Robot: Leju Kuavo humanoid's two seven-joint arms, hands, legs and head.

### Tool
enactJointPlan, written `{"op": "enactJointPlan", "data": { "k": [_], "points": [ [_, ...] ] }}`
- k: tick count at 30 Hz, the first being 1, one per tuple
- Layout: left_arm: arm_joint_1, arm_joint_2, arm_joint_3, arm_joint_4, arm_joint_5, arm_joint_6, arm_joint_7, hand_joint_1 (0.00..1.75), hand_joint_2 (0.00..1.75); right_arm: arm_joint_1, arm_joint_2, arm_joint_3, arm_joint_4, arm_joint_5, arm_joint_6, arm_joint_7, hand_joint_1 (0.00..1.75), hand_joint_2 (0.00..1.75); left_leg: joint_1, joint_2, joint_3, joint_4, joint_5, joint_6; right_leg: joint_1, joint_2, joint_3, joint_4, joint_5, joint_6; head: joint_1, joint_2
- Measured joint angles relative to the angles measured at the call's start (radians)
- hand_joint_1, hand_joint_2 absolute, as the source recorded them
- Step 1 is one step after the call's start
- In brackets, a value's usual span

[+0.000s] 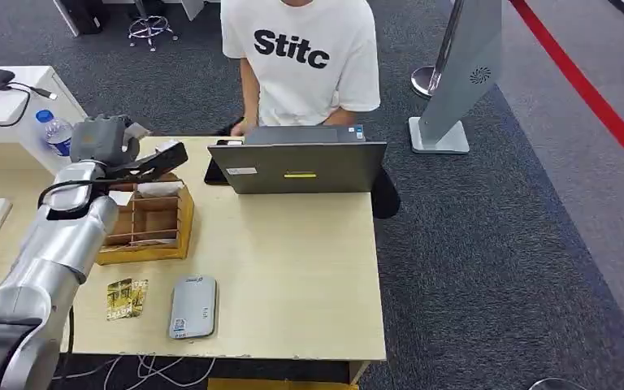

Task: Pass the card to the sensor for recognition and then transmit it.

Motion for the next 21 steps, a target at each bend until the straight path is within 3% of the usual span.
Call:
{"op": "enactJointPlan", "data": {
  "k": [3,15,17,21],
  "points": [
    [0.04,0.0,0.0,-0.05,0.035,0.011,-0.029,1.75,1.75,0.001,0.0,0.0,0.0,0.0,-0.002,-0.002,0.0,1.75,0.0,0.0,0.0,0.0,0.0,0.0,0.0,0.0,0.0,0.0,0.0,0.0,0.0,0.0],
    [0.08,0.006,0.0,-0.108,0.044,0.011,-0.031,1.75,1.75,0.001,-0.001,0.0,0.0,0.0,-0.002,-0.004,0.0,1.75,0.0,0.0,0.0,0.0,0.0,0.0,0.0,0.0,0.0,0.0,0.0,0.0,0.0,0.0],
    [0.096,0.007,0.0,-0.127,0.07,0.033,-0.059,1.75,1.75,0.001,-0.001,0.0,0.0,0.0,-0.003,-0.004,0.0,1.75,0.0,0.0,0.0,0.0,0.0,0.0,0.0,0.0,0.0,0.0,0.0,0.0,0.0,0.0],
    [0.263,0.018,0.0,-0.343,0.111,0.119,-0.101,1.75,1.75,0.003,-0.001,-0.004,0.0,0.0,-0.013,0.005,0.0,1.75,0.0,0.002,0.0,0.0,-0.001,0.0,0.0,0.002,0.0,0.0,-0.001,0.0,0.0,0.0]
  ]
}}
